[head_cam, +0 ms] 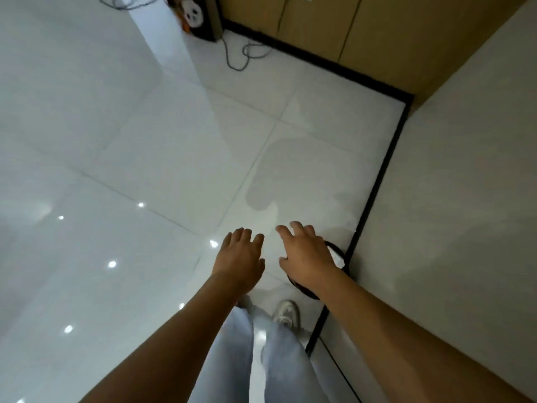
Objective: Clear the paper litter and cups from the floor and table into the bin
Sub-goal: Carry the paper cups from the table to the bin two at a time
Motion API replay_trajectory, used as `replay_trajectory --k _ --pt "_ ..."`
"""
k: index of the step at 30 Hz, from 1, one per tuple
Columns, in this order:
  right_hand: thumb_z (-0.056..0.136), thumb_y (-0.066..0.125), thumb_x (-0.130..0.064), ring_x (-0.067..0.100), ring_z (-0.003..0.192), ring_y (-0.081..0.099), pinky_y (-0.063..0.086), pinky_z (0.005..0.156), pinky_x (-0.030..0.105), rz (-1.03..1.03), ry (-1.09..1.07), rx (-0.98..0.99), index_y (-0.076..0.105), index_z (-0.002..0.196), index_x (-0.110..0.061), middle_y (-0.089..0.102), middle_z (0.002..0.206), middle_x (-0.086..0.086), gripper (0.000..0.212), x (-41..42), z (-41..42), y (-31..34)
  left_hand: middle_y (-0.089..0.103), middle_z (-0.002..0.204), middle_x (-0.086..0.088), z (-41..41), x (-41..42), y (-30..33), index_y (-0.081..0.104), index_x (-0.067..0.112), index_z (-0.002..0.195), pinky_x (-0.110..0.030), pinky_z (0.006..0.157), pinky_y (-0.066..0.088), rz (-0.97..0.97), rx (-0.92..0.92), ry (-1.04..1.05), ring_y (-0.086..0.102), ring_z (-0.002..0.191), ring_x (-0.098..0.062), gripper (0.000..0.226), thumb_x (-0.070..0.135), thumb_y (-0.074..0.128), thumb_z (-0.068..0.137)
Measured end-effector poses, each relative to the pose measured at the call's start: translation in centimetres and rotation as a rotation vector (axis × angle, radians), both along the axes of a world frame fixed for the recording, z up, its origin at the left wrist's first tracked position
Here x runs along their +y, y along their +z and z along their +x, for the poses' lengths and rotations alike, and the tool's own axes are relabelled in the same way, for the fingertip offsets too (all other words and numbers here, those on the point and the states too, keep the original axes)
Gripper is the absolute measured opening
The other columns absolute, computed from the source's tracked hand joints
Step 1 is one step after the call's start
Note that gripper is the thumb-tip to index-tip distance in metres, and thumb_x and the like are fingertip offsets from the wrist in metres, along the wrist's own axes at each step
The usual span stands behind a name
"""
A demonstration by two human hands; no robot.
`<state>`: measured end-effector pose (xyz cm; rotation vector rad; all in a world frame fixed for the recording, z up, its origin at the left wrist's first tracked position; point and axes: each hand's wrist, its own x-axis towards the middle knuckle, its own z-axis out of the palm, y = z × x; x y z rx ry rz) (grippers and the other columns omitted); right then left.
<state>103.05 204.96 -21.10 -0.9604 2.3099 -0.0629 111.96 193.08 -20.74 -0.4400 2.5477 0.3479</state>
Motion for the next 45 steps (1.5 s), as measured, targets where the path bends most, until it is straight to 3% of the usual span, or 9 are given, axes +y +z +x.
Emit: replay_trajectory --k 11,24,33,45 --pt "0.091 0.056 -0.023 0.031 0.127 0.038 0.040 0.099 0.040 -0.067 0.560 0.116 0.028 0.145 -0.021 0.035 0.144 0.010 0.060 -21.8 16.5 11.0 0.038 0.143 -0.009 22.4 -16.2 9.7 0.032 0.015 0.142 -0.038 0.118 0.016 -0.114 0.062 0.560 0.029 0.137 -0.026 0.051 0.036 0.043 0.096" --pt "0.092 0.054 -0.022 0.031 0.125 0.038 0.041 0.099 0.040 -0.156 1.000 0.176 0.028 0.145 -0.020 0.036 0.142 0.011 0.059 -45.8 41.9 15.1 0.044 0.137 -0.007 52.4 -33.1 13.1 0.036 0.016 0.140 -0.034 0.113 0.023 -0.157 0.076 1.044 0.037 0.129 -0.025 0.049 0.036 0.044 0.096" --pt "0.089 0.059 -0.026 0.032 0.128 0.036 0.041 0.097 0.041 -0.144 1.172 0.158 0.025 0.147 -0.023 0.034 0.145 0.010 0.067 -59.7 49.9 14.8 0.042 0.140 -0.006 60.2 -44.1 13.9 0.035 0.017 0.142 -0.032 0.111 0.025 -0.156 0.142 1.259 0.035 0.131 -0.024 0.051 0.035 0.046 0.096" --pt "0.088 0.060 -0.025 0.030 0.124 0.038 0.043 0.094 0.039 -0.205 1.280 0.090 0.028 0.145 -0.024 0.036 0.143 0.008 0.066 -87.4 57.1 15.5 0.046 0.136 -0.008 66.1 -68.6 15.5 0.039 0.015 0.139 -0.035 0.110 0.031 -0.178 0.123 1.473 0.040 0.127 -0.026 0.051 0.036 0.049 0.094"
